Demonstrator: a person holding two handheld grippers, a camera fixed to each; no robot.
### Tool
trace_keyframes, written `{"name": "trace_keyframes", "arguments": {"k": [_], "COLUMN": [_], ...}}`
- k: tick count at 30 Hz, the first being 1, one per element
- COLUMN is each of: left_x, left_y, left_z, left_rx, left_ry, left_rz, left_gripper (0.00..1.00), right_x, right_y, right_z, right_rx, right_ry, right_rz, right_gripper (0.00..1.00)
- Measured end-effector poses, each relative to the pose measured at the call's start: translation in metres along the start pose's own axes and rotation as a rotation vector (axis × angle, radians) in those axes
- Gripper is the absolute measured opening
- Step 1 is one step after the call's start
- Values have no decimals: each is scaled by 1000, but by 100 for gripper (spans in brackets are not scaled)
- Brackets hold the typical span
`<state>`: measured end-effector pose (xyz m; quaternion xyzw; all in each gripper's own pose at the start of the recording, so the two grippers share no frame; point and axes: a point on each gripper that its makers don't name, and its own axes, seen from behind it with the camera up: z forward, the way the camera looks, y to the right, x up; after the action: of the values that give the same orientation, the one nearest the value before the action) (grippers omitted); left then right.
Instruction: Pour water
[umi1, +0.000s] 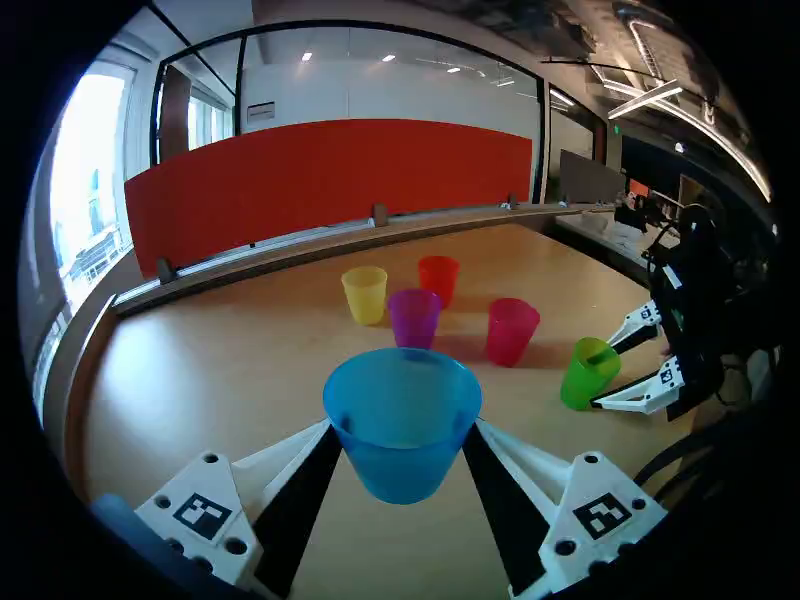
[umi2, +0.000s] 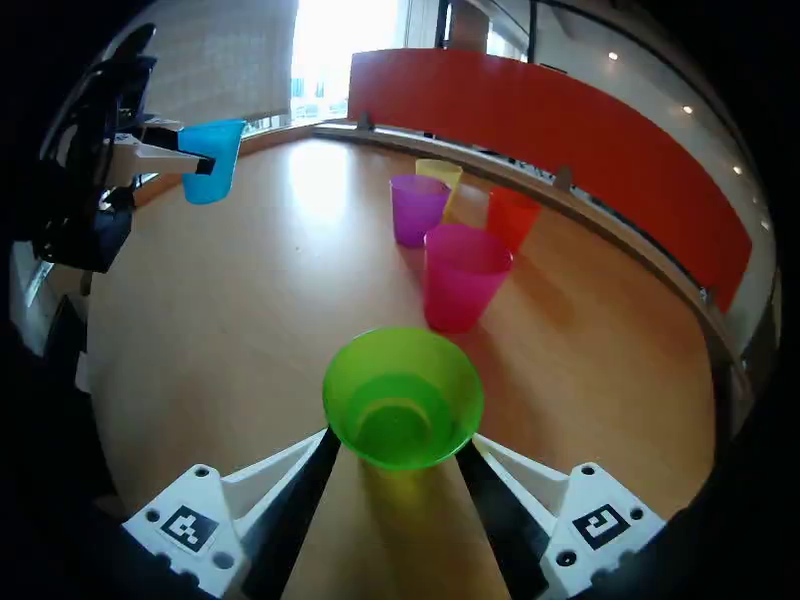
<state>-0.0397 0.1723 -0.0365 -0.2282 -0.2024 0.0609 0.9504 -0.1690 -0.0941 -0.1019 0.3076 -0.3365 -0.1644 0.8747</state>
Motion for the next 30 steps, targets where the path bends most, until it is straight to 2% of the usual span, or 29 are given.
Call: {"name": "trace_keyframes", "arguments": {"k": [4,14,24,30], "left_x": [-1,-7,-19,-25], "left_y": [0,2,3,4], "left_z": [1,9,27,41], "left_rx": [0,-5,-17,-25], "left_ry": [-2,-9,-21,-29], "left_rz": [-1,-12,-16,-26], "left_gripper": [81,81,81,81], "right_x": [-4,-18,-26,-31], "right_y": [-1,3,3,3], "right_z": [-1,-12,-30,-41], "right_rx": [-2,-23,-50,-64], "right_ry": [-6,-19,-22,-29], "right_rz": [4,32,100,115], "right_gripper": [90,90,90,90]}}
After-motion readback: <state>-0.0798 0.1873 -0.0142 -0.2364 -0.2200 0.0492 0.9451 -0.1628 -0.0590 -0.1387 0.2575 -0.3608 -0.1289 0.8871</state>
